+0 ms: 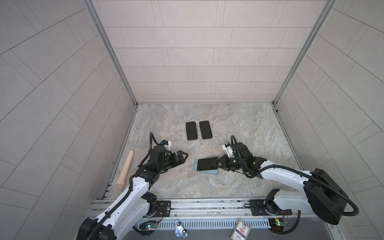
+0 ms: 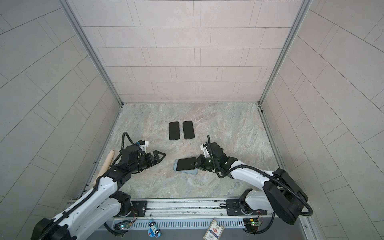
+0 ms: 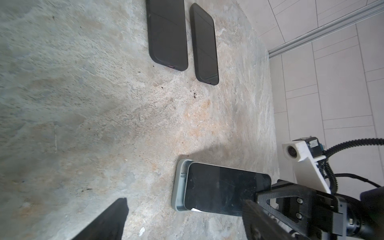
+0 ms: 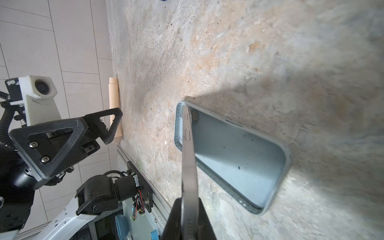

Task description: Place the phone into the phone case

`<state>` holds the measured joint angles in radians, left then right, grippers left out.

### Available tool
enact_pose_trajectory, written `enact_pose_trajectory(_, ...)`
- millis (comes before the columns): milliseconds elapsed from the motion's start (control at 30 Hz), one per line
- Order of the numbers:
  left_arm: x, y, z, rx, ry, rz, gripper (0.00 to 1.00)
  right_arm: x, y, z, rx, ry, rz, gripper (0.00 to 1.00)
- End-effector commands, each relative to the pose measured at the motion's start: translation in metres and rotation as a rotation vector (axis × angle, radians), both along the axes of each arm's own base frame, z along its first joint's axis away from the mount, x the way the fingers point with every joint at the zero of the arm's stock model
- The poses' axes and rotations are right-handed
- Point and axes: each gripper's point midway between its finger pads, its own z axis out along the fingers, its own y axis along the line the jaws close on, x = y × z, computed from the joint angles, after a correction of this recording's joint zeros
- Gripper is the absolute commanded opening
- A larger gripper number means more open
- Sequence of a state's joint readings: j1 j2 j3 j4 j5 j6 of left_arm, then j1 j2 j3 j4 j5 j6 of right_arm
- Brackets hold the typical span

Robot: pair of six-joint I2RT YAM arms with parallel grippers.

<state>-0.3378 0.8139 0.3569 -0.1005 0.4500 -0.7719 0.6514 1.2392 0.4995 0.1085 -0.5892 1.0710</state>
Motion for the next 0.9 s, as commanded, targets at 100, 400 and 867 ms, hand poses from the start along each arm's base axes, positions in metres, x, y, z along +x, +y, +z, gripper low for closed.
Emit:
enact_pose_trajectory(100, -0.003, -0.009, -0.004, -0.099, 0.030, 0.011, 0.86, -0.004, -0.016, -0.005, -0.069, 0.005, -0.035, 0.17)
enact_pose_trajectory(400, -0.005, -0.006, -0.003, -0.068, 0.024, 0.009, 0.87, -0.002, -0.017, -0.011, -0.088, 0.012, -0.038, 0.28)
enact_pose_trajectory(867, -0.001, -0.009, -0.008, -0.059, 0.034, 0.002, 0.91, 0.000, -0.017, -0.011, -0.133, -0.001, -0.011, 0.61)
